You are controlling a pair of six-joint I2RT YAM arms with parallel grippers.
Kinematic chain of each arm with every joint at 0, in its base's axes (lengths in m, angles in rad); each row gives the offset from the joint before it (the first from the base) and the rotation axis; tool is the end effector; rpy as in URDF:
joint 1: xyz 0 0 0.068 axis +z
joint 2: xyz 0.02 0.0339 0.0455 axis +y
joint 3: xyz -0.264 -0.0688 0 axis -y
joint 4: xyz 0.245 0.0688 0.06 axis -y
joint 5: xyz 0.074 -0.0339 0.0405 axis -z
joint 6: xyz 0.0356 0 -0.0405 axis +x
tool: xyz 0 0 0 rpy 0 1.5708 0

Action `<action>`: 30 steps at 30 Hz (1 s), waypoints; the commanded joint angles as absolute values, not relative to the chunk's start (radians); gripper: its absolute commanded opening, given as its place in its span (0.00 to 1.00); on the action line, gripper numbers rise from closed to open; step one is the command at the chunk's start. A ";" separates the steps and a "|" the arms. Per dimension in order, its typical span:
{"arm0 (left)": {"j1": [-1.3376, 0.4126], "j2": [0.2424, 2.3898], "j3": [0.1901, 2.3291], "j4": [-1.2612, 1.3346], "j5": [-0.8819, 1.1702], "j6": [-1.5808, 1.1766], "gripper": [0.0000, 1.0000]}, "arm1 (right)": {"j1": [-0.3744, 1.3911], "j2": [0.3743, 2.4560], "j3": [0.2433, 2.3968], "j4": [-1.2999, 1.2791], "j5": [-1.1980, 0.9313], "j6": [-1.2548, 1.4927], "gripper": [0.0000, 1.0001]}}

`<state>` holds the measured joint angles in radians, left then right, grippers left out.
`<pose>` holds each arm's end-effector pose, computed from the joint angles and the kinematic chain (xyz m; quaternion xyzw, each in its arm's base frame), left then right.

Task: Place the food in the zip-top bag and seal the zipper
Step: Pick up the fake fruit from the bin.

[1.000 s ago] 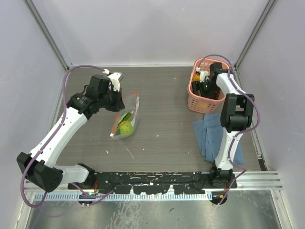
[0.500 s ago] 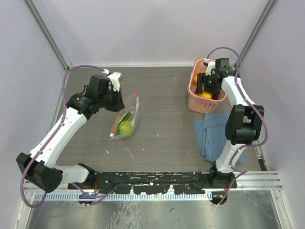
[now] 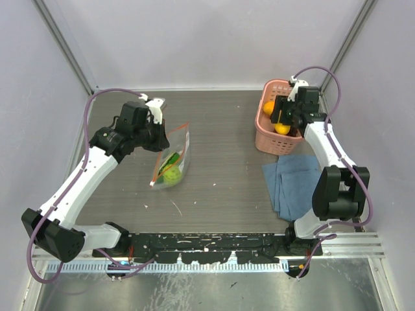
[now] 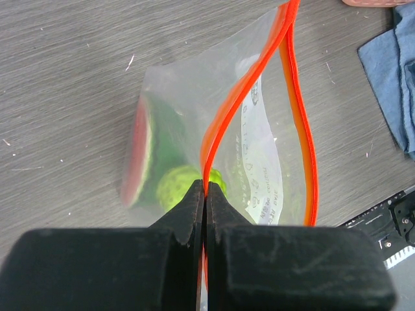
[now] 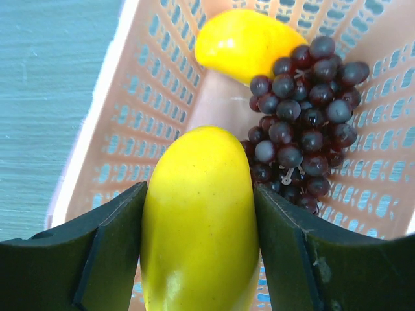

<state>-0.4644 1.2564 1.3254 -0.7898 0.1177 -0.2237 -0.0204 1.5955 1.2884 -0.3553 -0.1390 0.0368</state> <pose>0.2313 -0.1205 0.3691 0.1333 0.9000 -0.1893 0.3694 0.3644 -0.0025 0.2934 -0.0048 0.8969 0.0660 0.4372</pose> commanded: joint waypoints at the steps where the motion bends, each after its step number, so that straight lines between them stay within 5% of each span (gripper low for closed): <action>1: -0.460 1.219 1.370 -0.757 0.149 -0.229 0.00 | -0.002 1.495 1.266 -0.233 -0.134 0.117 0.14; 30: -0.602 1.382 1.546 -0.864 -0.193 -0.370 0.00 | 0.438 1.276 1.287 -0.198 -0.353 0.437 0.10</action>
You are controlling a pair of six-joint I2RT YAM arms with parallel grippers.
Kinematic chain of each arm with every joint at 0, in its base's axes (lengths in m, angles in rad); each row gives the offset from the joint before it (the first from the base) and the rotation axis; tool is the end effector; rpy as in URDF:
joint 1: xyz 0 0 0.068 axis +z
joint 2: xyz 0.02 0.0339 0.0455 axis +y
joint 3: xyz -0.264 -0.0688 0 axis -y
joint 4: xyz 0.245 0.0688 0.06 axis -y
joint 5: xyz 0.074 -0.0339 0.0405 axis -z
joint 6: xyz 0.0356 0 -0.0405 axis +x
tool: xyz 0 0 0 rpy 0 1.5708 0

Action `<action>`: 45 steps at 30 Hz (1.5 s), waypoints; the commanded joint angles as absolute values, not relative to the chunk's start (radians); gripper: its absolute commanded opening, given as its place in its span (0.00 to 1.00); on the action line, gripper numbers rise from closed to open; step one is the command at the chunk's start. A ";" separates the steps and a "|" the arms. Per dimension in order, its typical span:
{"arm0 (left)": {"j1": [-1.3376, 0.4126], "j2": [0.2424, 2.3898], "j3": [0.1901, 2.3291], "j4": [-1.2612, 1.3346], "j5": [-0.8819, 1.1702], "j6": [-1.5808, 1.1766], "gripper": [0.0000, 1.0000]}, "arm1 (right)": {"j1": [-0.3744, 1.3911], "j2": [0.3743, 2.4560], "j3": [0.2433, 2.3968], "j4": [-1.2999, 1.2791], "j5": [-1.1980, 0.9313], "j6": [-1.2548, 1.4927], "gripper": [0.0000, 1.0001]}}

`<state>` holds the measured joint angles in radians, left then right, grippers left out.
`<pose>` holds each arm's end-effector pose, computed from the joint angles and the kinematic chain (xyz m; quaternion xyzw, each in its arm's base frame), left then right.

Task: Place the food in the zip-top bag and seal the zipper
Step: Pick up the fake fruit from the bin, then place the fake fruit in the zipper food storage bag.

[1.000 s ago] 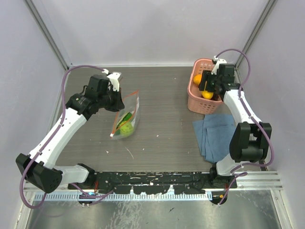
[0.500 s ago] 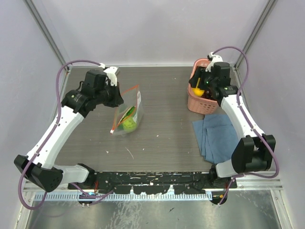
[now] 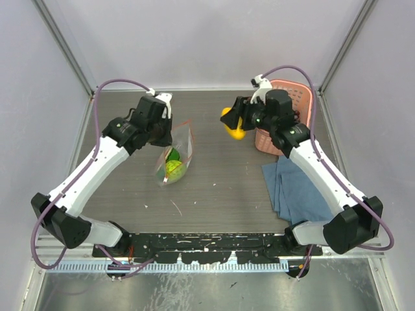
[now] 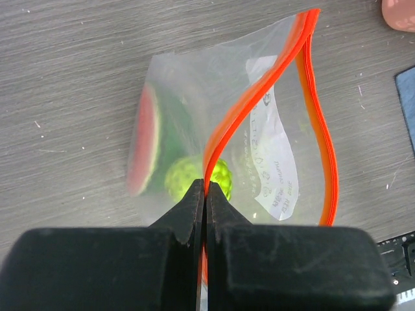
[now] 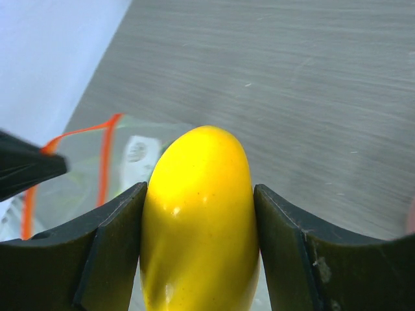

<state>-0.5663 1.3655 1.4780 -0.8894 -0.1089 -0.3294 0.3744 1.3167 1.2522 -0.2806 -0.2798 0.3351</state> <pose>0.2391 -0.1474 0.3824 0.0879 0.9169 -0.1219 0.3697 0.2792 0.1203 0.3765 -0.0961 0.8083 0.3048 0.4945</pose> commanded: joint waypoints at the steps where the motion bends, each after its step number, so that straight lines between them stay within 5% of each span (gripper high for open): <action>1: -0.612 1.390 1.551 -0.863 -0.201 -0.375 0.00 | 0.454 1.275 1.288 -0.189 -0.364 0.459 0.09; 22: -0.668 1.455 1.574 -0.801 -0.245 -0.423 0.00 | 0.640 1.343 1.145 0.163 -0.502 0.885 0.07; 45: -0.695 1.446 1.566 -0.782 -0.155 -0.407 0.00 | 0.645 1.500 1.168 -0.002 -0.355 0.819 0.11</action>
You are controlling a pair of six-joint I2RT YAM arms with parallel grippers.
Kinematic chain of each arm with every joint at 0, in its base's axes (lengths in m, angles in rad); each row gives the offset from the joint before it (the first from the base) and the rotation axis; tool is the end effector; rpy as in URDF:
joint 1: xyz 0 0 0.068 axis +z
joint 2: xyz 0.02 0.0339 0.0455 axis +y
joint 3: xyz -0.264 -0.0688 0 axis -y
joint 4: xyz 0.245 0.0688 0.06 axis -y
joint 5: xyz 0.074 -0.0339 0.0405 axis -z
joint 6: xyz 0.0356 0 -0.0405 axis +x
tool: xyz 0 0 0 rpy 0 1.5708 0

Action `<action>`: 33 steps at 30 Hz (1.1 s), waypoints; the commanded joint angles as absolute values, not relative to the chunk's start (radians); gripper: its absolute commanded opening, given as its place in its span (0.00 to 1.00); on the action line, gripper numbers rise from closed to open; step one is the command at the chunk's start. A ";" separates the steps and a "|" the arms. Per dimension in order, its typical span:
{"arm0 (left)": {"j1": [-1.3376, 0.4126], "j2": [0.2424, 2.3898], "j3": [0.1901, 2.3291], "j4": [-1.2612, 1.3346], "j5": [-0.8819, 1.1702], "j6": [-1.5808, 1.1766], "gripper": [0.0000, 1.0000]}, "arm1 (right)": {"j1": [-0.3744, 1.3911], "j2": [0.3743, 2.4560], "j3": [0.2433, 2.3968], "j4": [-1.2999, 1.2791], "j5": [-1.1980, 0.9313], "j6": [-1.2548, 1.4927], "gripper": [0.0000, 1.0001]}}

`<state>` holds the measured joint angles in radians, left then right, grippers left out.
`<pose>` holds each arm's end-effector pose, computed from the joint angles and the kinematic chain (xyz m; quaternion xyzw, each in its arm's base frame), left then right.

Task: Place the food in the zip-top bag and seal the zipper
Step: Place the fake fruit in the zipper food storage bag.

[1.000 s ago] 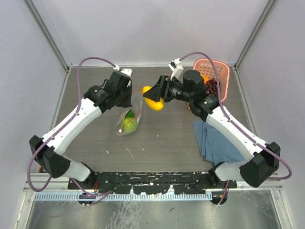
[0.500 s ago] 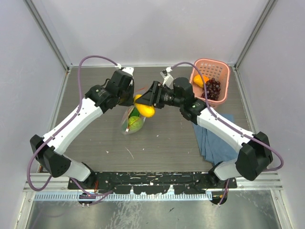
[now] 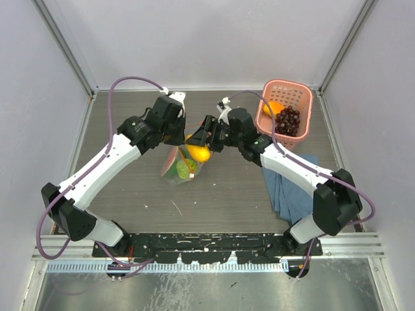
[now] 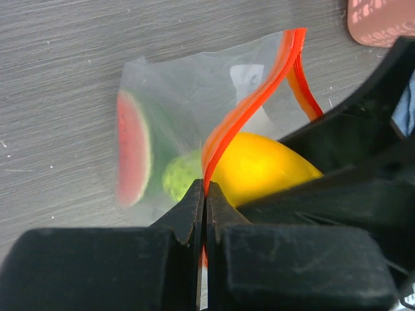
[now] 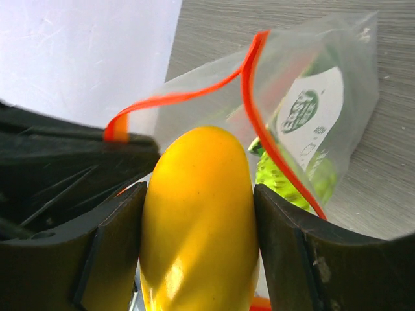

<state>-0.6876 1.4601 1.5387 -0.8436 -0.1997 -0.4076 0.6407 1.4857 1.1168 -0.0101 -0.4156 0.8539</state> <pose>0.2432 -0.1906 0.3795 0.0890 0.9118 -0.1248 0.3808 0.2694 0.2188 0.3047 -0.0290 0.8176 0.4985 0.2868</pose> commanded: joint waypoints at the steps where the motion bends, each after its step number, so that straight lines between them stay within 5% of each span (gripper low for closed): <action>1: -0.697 1.447 1.564 -0.782 -0.145 -0.407 0.00 | 0.646 1.507 1.172 0.001 -0.341 0.813 0.11; 11: -0.705 1.445 1.555 -0.774 -0.092 -0.410 0.00 | 0.646 1.538 1.202 0.032 -0.242 0.730 0.25; 17: -0.706 1.448 1.551 -0.766 -0.080 -0.413 0.00 | 0.646 1.535 1.222 0.028 -0.232 0.699 0.54; 33: -0.706 1.441 1.529 -0.764 -0.110 -0.413 0.00 | 0.646 1.487 1.203 0.025 -0.245 0.637 0.82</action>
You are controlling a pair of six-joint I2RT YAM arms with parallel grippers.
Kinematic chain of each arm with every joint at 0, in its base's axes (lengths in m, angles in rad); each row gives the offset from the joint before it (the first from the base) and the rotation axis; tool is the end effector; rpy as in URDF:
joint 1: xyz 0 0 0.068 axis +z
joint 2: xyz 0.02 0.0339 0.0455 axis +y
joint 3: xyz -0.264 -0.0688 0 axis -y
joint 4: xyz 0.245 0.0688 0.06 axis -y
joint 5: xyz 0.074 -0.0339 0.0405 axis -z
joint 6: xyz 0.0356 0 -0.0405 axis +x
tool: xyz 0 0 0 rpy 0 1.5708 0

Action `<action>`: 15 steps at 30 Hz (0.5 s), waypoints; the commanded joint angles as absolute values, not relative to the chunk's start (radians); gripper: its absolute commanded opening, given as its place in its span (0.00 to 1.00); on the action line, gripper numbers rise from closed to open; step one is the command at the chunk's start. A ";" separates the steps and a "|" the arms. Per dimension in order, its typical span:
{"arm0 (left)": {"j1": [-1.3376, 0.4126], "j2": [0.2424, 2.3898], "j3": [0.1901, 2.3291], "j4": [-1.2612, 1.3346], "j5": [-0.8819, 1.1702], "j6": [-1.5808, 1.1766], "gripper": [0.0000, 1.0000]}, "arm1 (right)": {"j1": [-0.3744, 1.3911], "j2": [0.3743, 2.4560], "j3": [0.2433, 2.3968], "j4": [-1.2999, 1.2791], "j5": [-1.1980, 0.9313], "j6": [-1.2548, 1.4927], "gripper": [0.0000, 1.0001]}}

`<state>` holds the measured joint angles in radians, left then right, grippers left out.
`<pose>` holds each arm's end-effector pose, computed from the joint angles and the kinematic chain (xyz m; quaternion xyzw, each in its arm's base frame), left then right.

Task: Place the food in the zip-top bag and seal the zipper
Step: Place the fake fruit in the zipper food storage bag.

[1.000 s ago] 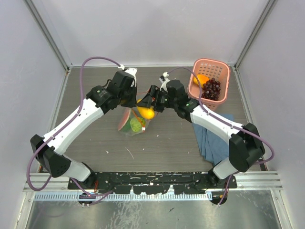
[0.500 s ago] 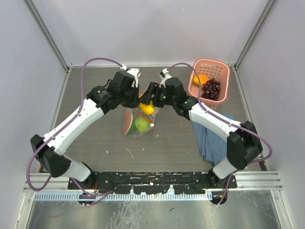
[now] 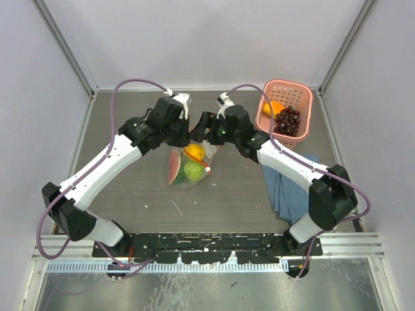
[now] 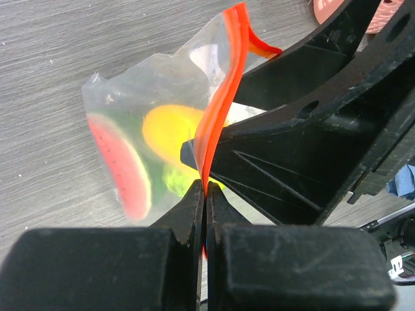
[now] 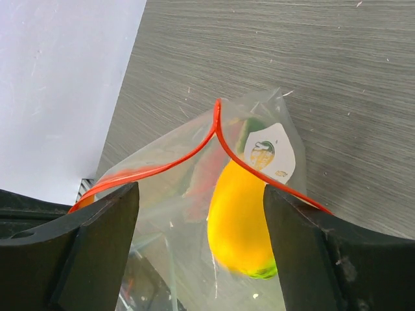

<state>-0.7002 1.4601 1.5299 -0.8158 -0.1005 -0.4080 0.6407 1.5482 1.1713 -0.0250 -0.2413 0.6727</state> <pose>0.2404 -0.1979 0.3786 0.1133 0.9082 -0.1715 0.3646 0.2866 0.2243 0.3006 -0.0532 0.8289 0.4139 0.3725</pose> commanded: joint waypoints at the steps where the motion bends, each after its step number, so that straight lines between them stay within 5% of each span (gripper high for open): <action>1: -0.706 1.439 1.529 -0.765 -0.111 -0.412 0.00 | 0.646 1.484 1.204 0.023 -0.245 0.630 0.82; 15: -0.701 1.443 1.541 -0.805 -0.195 -0.398 0.00 | 0.642 1.367 1.262 -0.152 -0.205 0.402 0.82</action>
<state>-0.7002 1.4601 1.5234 -0.8215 -0.1585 -0.4053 0.6407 1.4509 1.1934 -0.1020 -0.2420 0.5179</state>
